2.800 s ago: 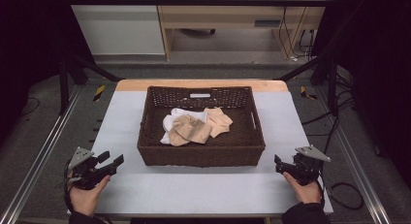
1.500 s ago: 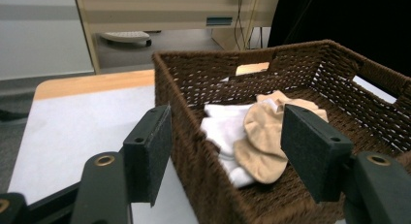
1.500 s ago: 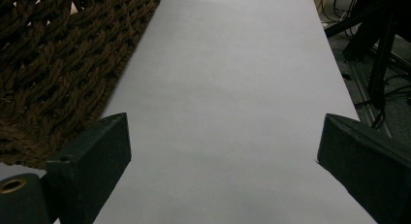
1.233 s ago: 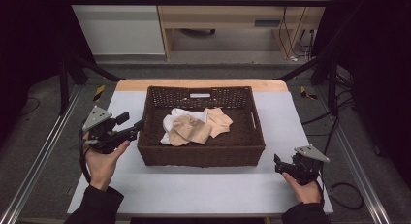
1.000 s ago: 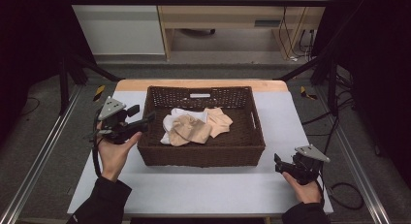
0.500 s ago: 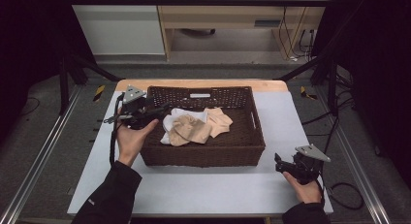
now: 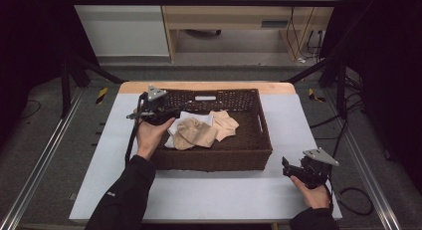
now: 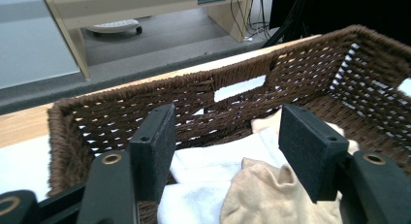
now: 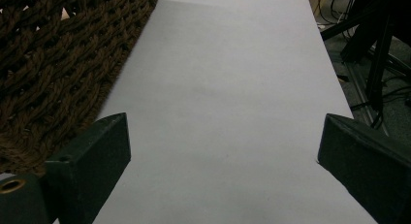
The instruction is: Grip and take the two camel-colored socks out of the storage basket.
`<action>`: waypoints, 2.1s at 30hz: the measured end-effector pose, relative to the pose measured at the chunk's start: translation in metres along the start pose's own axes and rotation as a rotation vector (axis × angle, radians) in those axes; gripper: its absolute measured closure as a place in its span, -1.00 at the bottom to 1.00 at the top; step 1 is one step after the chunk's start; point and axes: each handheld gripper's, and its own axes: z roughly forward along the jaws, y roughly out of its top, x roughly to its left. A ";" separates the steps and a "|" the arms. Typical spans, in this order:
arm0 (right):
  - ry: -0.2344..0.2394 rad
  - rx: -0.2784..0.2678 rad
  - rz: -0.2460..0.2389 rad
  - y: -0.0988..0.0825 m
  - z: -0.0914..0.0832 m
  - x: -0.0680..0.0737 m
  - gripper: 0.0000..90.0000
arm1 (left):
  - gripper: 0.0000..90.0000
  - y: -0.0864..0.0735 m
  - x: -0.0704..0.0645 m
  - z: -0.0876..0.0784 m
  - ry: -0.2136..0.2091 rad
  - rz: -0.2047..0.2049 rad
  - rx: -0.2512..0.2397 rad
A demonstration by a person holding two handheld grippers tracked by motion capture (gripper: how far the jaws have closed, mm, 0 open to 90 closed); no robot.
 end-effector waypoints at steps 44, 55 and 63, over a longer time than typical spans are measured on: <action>0.004 0.032 -0.012 -0.002 0.005 0.002 -0.89 | 0.07 -0.046 -0.009 0.049 -0.036 0.058 0.284; 0.003 0.031 -0.012 -0.002 0.005 0.002 -0.88 | 0.75 -0.044 -0.012 0.044 -0.095 0.059 0.307; -0.003 0.030 -0.017 -0.002 0.005 0.001 -0.88 | 0.90 -0.040 -0.014 0.037 -0.131 0.072 0.228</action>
